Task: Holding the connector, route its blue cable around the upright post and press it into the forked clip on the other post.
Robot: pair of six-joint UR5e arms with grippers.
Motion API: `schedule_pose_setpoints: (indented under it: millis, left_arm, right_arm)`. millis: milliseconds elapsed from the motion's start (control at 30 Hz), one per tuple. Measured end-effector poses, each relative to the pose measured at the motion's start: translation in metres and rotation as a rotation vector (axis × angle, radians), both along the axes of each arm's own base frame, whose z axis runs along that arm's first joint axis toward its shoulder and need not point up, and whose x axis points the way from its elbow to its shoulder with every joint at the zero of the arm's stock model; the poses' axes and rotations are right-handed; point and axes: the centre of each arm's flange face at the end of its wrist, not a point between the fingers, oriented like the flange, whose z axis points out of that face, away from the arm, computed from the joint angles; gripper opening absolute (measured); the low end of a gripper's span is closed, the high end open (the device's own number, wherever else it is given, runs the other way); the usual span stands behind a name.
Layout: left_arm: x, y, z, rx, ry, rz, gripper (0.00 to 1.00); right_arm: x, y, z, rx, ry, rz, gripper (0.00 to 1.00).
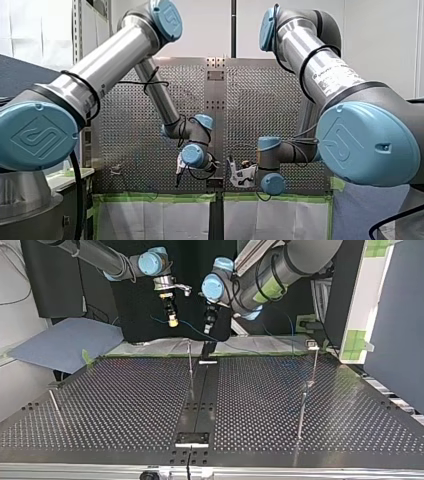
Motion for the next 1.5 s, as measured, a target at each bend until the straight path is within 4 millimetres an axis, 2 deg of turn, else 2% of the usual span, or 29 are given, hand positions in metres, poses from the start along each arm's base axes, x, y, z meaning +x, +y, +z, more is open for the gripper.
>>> schedule_pose_setpoints:
  millis: [233,467,733,1033,1500]
  left_arm:
    - [0.015,0.002,0.005,-0.004,0.021,0.004,0.98]
    - [0.021,0.004,0.005,-0.021,0.035,-0.002,0.98]
    - [0.031,-0.001,-0.014,0.025,0.062,0.012,0.98]
    - [0.049,-0.008,-0.008,-0.005,0.005,0.05,0.98]
    - [0.055,0.001,-0.007,0.016,0.001,0.1,0.98]
  right_arm:
    - [0.001,0.001,0.0,-0.001,0.0,0.003,0.0]
    - [0.003,0.003,0.0,-0.002,0.0,0.008,0.0]
    - [0.005,0.004,0.001,-0.005,-0.002,0.015,0.0]
    - [0.005,0.004,0.001,-0.007,-0.003,0.017,0.0]
    - [0.005,0.004,0.001,-0.01,0.0,0.019,0.0]
